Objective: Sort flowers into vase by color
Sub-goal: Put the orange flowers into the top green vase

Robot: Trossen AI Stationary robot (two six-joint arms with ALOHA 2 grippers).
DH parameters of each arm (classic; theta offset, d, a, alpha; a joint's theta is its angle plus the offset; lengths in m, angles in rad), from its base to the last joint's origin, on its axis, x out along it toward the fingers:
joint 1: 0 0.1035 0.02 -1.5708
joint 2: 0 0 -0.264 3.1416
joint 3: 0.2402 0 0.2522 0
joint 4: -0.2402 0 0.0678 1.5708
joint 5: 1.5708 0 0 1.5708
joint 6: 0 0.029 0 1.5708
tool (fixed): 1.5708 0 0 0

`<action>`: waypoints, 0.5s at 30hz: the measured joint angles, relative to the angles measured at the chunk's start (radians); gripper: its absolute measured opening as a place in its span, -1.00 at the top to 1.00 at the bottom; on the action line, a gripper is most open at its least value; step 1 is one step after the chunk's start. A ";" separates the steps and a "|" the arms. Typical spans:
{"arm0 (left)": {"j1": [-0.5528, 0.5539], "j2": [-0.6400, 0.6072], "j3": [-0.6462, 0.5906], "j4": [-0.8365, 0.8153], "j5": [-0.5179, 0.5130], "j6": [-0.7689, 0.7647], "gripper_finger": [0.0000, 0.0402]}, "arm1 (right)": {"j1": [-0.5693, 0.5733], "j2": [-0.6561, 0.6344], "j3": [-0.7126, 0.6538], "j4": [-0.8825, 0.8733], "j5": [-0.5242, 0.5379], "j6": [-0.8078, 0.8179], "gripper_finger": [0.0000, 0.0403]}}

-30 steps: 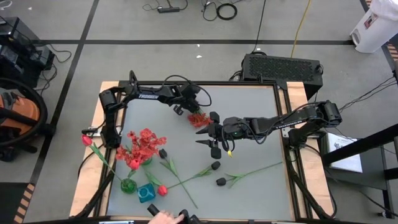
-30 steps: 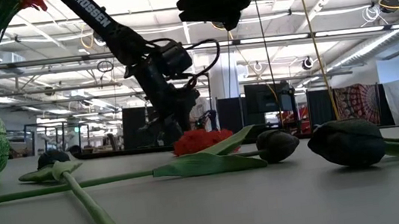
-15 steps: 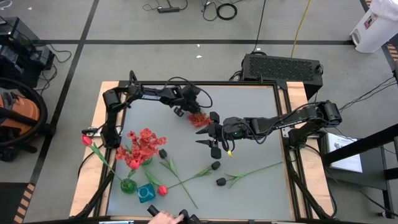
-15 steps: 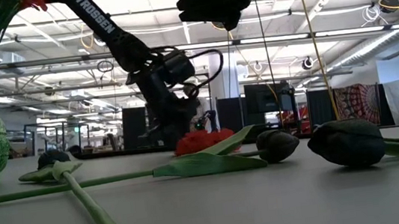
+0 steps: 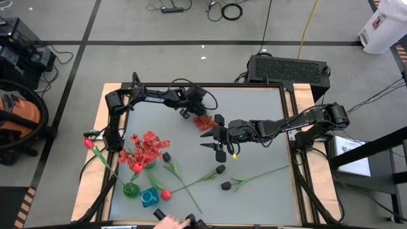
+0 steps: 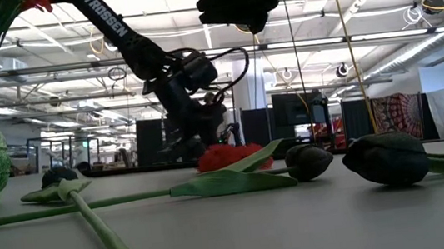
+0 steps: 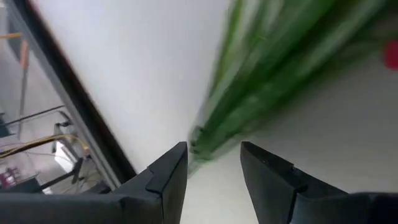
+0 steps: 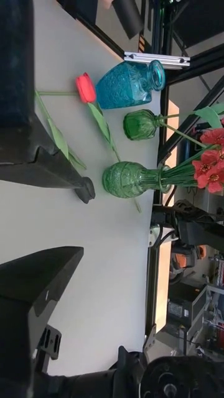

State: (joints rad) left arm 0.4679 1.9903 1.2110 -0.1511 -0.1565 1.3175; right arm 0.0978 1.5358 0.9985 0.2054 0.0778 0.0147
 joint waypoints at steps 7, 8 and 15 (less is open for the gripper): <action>0.000 0.000 0.000 0.010 0.022 -0.003 0.22 | 0.000 0.000 0.000 0.000 0.000 0.000 0.23; 0.000 0.000 0.000 0.011 0.024 -0.003 0.22 | 0.000 0.000 0.000 0.000 0.000 0.000 0.23; 0.000 0.000 0.000 0.007 0.049 -0.003 0.22 | 0.000 0.000 0.000 0.000 0.000 0.000 0.23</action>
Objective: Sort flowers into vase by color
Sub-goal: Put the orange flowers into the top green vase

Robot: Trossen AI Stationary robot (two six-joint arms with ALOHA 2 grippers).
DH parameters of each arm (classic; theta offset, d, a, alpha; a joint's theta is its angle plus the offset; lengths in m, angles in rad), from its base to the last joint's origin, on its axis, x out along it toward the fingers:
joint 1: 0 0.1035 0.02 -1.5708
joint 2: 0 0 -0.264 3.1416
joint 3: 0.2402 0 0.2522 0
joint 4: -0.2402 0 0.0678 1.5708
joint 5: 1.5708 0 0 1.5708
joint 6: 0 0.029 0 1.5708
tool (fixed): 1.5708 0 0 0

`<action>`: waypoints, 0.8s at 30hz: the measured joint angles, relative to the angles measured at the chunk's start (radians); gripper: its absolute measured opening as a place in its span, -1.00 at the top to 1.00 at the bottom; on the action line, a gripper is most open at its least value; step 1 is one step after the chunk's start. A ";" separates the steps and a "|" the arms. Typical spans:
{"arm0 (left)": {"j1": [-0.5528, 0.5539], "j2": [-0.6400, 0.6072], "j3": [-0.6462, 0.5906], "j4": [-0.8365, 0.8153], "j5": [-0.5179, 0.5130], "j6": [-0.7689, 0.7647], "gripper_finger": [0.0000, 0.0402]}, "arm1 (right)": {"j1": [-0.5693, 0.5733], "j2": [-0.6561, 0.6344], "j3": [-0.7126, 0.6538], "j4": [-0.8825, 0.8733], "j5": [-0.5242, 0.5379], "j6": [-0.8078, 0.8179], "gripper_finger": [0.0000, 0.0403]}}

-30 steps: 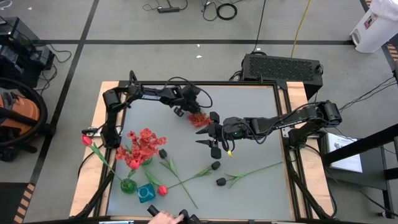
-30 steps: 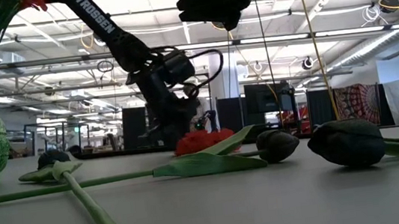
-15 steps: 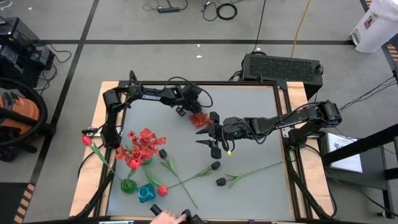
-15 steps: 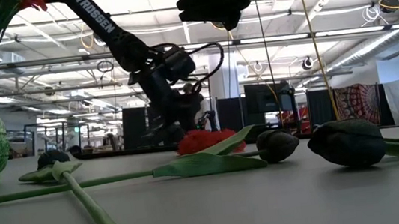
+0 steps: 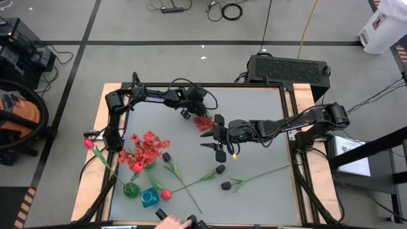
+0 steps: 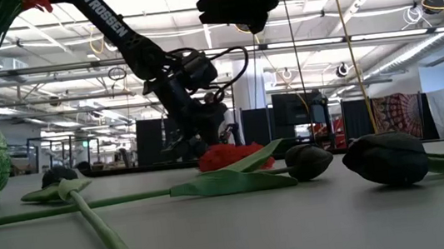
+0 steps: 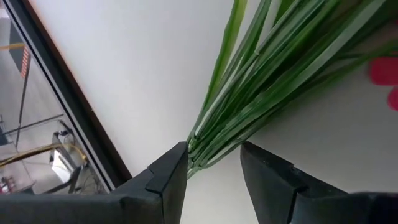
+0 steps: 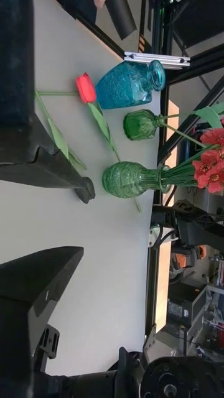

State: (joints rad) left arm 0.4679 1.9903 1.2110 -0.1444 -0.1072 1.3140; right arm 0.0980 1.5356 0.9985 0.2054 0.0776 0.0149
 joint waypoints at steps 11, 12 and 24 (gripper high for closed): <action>0.000 0.000 0.000 -0.029 0.051 0.000 0.59 | 0.000 0.000 0.000 0.000 0.000 0.000 0.23; 0.000 0.000 0.000 -0.029 0.052 0.000 0.65 | 0.000 0.000 0.000 0.000 0.000 0.000 0.23; -0.021 0.000 0.000 -0.030 0.045 0.000 0.98 | 0.000 0.000 0.000 0.000 0.000 0.000 0.23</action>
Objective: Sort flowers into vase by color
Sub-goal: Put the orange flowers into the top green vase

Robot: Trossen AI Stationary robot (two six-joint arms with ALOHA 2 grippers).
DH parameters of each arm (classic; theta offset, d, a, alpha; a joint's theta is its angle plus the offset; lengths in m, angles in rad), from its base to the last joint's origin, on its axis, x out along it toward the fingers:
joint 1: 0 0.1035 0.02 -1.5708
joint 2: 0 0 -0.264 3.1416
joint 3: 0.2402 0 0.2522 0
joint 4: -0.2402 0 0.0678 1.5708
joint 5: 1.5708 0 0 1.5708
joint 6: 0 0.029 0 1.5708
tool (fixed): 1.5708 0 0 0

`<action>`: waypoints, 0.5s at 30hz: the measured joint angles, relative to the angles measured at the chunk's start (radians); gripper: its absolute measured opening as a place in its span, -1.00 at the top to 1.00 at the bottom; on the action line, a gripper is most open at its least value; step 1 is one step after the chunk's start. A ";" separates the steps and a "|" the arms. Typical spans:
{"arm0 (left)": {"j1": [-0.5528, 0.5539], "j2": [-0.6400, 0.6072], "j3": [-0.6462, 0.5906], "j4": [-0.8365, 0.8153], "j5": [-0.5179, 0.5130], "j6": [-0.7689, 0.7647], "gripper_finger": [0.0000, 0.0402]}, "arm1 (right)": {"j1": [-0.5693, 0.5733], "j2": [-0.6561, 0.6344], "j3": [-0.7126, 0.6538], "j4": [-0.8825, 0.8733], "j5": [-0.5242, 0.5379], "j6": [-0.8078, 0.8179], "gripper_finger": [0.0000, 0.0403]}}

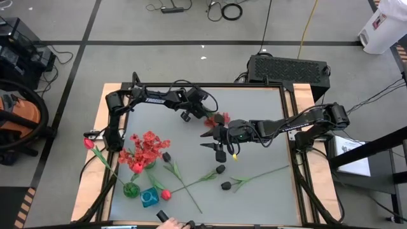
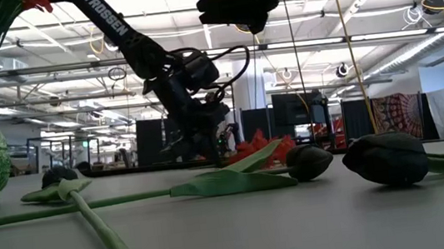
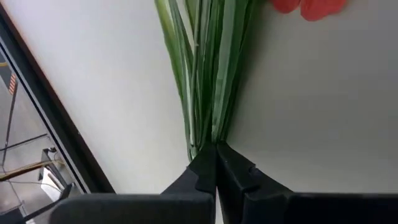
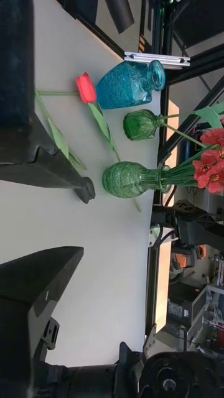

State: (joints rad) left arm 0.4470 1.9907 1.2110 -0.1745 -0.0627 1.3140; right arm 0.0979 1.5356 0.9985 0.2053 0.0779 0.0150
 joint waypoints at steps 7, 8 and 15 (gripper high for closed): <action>-0.028 -0.002 0.000 -0.002 -0.158 -0.001 0.99 | 0.000 0.000 0.000 0.000 0.000 0.000 0.23; -0.031 -0.006 0.000 -0.010 -0.181 -0.003 0.99 | 0.000 0.000 0.000 0.000 0.000 0.000 0.23; -0.042 -0.057 0.001 -0.087 -0.206 -0.107 1.00 | 0.000 0.000 0.000 0.000 0.000 0.000 0.23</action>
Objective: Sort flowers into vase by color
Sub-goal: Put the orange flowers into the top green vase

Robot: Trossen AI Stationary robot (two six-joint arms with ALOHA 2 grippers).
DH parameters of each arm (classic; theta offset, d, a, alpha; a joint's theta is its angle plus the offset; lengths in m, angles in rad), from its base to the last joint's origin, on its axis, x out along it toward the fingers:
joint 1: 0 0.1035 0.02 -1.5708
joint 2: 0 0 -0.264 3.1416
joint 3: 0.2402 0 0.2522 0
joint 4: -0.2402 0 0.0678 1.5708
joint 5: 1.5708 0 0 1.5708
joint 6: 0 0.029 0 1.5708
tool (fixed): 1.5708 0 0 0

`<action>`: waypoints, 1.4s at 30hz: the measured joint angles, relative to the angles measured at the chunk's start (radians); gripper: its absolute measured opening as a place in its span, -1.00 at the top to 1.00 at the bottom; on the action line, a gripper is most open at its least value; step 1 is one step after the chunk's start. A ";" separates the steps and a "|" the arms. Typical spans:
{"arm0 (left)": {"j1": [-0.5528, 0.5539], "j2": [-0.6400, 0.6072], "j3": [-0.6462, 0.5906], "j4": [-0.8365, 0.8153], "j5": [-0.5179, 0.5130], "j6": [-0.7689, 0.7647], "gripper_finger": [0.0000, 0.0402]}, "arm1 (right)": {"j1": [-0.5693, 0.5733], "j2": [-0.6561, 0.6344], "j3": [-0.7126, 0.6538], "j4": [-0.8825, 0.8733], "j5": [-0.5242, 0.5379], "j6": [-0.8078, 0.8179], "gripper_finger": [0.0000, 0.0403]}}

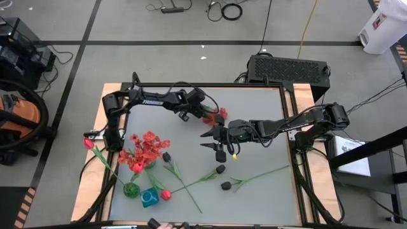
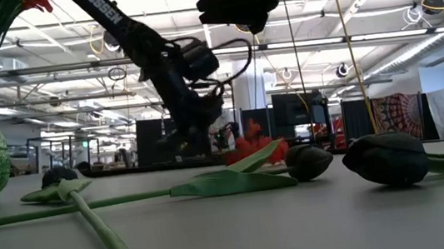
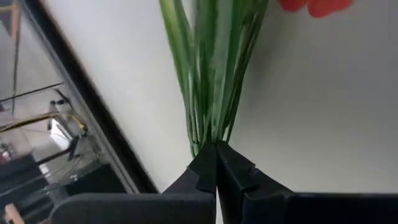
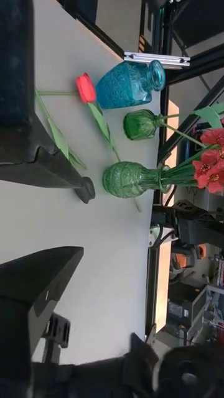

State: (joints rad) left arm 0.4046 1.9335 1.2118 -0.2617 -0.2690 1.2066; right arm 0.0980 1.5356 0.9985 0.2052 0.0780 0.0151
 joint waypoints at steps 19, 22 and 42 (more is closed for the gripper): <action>0.001 -0.409 -0.001 -0.321 -0.002 -0.232 1.00 | 0.000 0.000 0.000 0.001 0.000 0.000 0.23; 0.001 -0.482 -0.001 -0.368 -0.002 -0.254 1.00 | 0.000 0.000 0.000 0.001 0.000 0.000 0.23; 0.001 -0.914 -0.001 -0.371 -0.066 -0.476 1.00 | 0.000 0.000 0.000 0.000 0.000 0.000 0.23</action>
State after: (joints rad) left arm 0.4053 1.0190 1.2110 -0.6322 -0.3353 0.7309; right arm 0.0982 1.5356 0.9985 0.2054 0.0776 0.0150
